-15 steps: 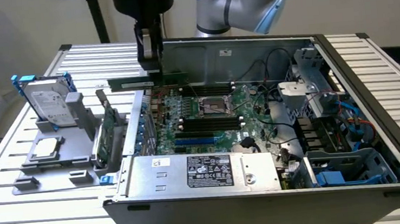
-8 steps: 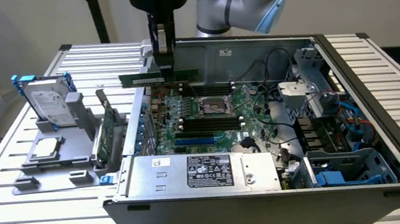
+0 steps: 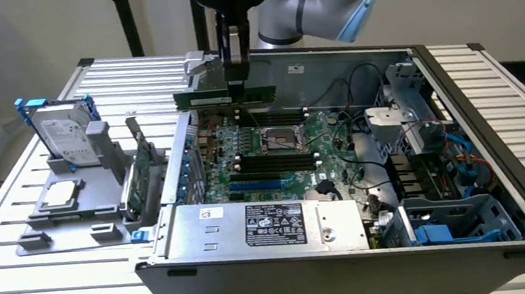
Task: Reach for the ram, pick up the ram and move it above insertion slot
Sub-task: 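Pick up the ram and move it above insertion slot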
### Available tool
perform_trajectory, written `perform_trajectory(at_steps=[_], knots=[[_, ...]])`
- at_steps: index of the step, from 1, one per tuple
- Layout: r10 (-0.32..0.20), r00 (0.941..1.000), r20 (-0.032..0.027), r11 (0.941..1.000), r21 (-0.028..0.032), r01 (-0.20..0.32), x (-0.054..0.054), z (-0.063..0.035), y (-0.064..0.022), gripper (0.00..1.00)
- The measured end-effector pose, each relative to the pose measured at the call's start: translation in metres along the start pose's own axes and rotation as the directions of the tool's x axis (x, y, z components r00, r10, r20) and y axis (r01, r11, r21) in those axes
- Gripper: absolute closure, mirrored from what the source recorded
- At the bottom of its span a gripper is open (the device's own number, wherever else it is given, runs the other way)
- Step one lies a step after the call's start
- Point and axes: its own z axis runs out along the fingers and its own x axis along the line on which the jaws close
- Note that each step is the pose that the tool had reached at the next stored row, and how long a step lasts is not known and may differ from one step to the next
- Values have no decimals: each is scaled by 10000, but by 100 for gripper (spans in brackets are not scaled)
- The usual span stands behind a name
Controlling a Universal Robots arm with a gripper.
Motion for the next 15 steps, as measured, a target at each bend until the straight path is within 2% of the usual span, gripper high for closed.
perform_trajectory(at_steps=[15], knots=[[1, 10000, 0, 10000, -7, -1, -252, 7, -336, 87]])
